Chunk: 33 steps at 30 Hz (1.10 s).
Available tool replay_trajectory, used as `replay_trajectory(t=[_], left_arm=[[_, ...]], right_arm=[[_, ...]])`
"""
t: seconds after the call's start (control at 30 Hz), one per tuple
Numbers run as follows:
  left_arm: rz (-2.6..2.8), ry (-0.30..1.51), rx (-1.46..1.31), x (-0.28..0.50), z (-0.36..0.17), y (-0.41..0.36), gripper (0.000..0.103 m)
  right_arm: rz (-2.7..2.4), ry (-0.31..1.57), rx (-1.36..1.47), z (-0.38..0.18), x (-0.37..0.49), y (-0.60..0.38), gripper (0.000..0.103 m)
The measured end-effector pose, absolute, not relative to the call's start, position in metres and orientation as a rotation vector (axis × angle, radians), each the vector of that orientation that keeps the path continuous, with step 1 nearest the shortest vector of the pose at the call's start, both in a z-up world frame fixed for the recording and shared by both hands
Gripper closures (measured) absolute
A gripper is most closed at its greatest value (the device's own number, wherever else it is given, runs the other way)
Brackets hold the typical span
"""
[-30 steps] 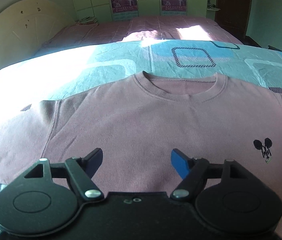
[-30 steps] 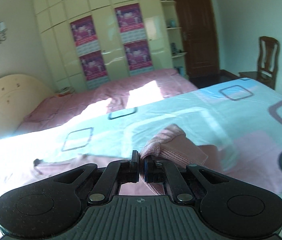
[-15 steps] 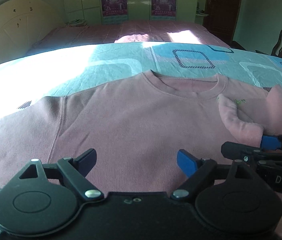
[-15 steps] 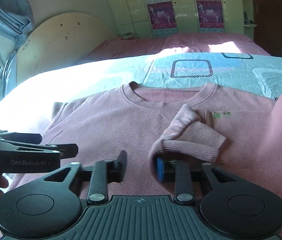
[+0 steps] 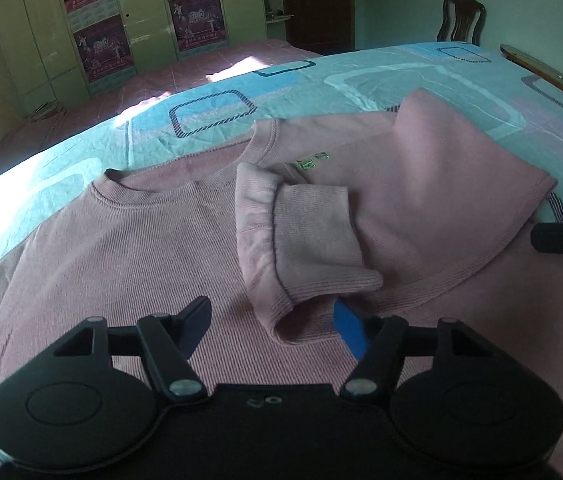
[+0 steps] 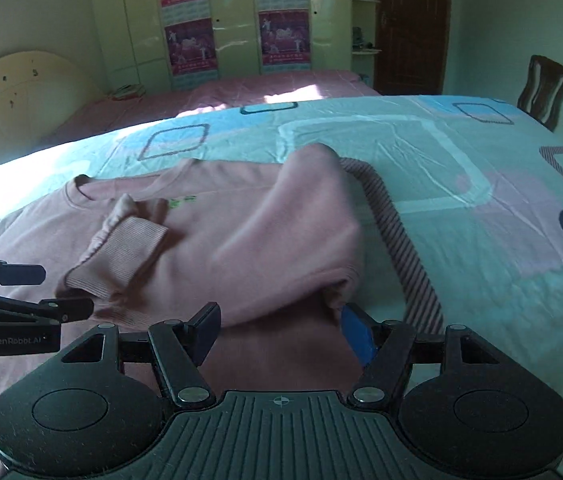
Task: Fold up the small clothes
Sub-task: 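Carry the sleeve across the sweatshirt body with the right tool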
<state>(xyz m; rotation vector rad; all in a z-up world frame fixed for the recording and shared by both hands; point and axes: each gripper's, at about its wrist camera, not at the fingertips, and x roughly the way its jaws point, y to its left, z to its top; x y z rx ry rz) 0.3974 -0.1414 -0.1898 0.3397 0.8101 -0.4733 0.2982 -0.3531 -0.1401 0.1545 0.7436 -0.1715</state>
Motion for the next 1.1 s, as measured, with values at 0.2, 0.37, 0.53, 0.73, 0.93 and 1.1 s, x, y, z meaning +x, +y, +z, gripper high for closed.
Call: replay_trajectory(t=[0.2, 0.37, 0.53, 0.73, 0.93, 1.1], left_arm=[[-0.426, 0.792, 0.234, 0.419, -0.193, -0.137, 0.065], [-0.379, 0.799, 0.031, 0.434, -0.183, -0.111, 0.092], [-0.317, 0.694, -0.081, 0.426, -0.154, -0.07, 0.092], [-0.214, 0.758, -0.159, 0.424, -0.169, -0.021, 0.092], [-0.2, 0.845, -0.168, 0.424, -0.185, -0.014, 0.084], [-0.125, 0.815, -0.158, 0.416, -0.171, 0.004, 0.039]], right_arm=[[-0.222, 0.753, 0.198, -0.153, 0.299, -0.381, 0.055], [-0.199, 0.748, 0.239, -0.157, 0.319, -0.386, 0.059], [-0.181, 0.765, 0.241, -0.159, 0.339, -0.382, 0.09], [-0.165, 0.737, 0.23, -0.152, 0.333, -0.375, 0.09], [-0.218, 0.787, 0.253, -0.161, 0.326, -0.385, 0.09], [-0.18, 0.804, 0.221, -0.152, 0.312, -0.385, 0.09]])
